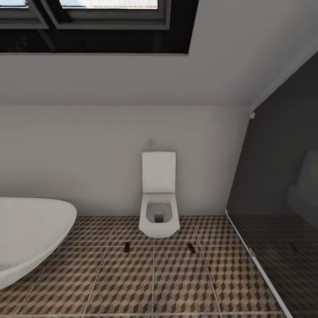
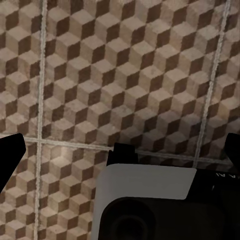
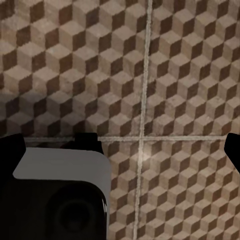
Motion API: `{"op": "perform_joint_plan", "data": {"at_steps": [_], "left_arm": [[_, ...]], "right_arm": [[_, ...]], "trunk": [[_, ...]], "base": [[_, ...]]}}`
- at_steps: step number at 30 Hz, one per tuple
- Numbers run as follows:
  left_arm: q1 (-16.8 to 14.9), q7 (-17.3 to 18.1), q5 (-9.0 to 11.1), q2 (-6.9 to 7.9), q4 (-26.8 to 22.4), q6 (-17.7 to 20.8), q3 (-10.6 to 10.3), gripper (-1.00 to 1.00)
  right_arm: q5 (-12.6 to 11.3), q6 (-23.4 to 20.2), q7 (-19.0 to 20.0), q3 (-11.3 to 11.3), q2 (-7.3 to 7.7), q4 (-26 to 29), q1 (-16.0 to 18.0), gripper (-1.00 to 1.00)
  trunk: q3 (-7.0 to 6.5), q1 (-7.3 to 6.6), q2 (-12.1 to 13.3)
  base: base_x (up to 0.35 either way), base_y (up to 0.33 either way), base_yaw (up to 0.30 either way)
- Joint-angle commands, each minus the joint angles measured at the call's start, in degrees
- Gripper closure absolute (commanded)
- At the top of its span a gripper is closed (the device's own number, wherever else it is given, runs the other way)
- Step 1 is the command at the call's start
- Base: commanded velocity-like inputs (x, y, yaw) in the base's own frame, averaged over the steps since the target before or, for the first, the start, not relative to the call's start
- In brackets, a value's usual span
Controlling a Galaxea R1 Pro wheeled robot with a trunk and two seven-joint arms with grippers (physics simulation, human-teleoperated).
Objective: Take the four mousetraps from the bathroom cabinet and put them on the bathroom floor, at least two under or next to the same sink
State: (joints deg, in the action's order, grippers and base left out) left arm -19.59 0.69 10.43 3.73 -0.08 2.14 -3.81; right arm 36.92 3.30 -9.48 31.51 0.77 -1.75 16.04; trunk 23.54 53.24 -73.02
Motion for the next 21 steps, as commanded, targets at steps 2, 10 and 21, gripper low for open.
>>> {"op": "perform_joint_plan", "data": {"at_steps": [2,10,21], "left_arm": [[0.0,0.1,0.6,-0.01,0.0,0.3,-0.4,-1.00],[0.1,0.1,0.5,0.00,0.0,0.6,-0.5,-1.00],[0.3,0.2,0.2,0.12,-0.1,0.6,-0.5,-1.00]], "right_arm": [[0.5,0.3,-0.3,0.5,0.06,-0.2,-0.1,-1.00],[0.6,0.4,-0.3,0.5,0.15,-0.2,-0.4,-1.00],[0.6,0.7,-0.3,0.5,0.15,-0.2,-0.5,-1.00]], "trunk": [[-0.12,0.00,0.0],[-0.84,0.00,0.0],[-1.76,0.00,0.0]], "base": [[0.000,0.000,0.000],[0.000,0.000,0.000],[0.000,0.000,0.000]]}}
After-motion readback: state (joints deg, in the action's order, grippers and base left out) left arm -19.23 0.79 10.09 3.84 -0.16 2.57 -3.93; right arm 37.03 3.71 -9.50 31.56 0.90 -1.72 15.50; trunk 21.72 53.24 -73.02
